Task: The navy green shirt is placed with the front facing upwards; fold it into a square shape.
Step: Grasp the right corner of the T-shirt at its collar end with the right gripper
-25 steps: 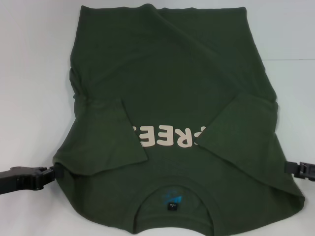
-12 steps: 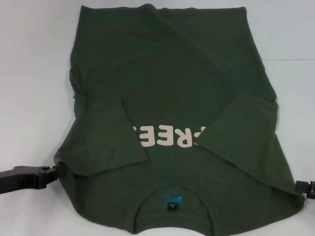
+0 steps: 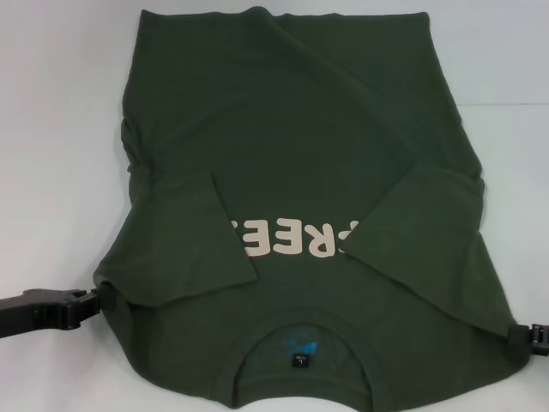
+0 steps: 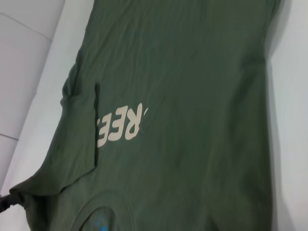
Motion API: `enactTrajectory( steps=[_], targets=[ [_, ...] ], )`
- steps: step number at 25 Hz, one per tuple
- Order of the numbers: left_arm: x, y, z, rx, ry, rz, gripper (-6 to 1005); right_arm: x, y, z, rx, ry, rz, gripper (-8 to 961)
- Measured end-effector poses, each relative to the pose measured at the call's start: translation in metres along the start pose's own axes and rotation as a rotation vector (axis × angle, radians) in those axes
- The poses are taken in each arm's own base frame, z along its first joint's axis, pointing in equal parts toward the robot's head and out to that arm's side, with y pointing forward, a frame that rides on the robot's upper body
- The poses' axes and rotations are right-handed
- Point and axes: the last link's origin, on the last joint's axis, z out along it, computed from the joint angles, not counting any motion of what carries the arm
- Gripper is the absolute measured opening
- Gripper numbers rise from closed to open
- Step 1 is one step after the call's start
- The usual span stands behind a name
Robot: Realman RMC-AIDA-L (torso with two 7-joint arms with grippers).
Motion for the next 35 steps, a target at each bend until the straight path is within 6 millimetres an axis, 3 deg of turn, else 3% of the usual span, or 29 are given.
enactTrajectory(
  steps=[14, 19, 30, 35],
  targets=[
    [0.0003, -0.0005, -0.0005, 0.001, 0.0, 0.004, 33, -0.0011, 0.009, 0.0108, -0.034, 0.042, -0.008, 868],
    [0.0005, -0.0008, -0.001, 0.002, 0.0, 0.005, 33, -0.0002, 0.0077, 0.0092, -0.029, 0.035, 0.006, 705],
    [0.0013, -0.0018, -0.0019, 0.006, 0.0, 0.007, 34, -0.001, 0.0035, 0.0096, 0.01, 0.051, 0.032, 464],
    [0.0017, -0.0018, -0.0018, 0.006, 0.001, 0.007, 34, -0.0008, 0.0032, 0.0096, 0.012, 0.048, 0.034, 218]
  ],
)
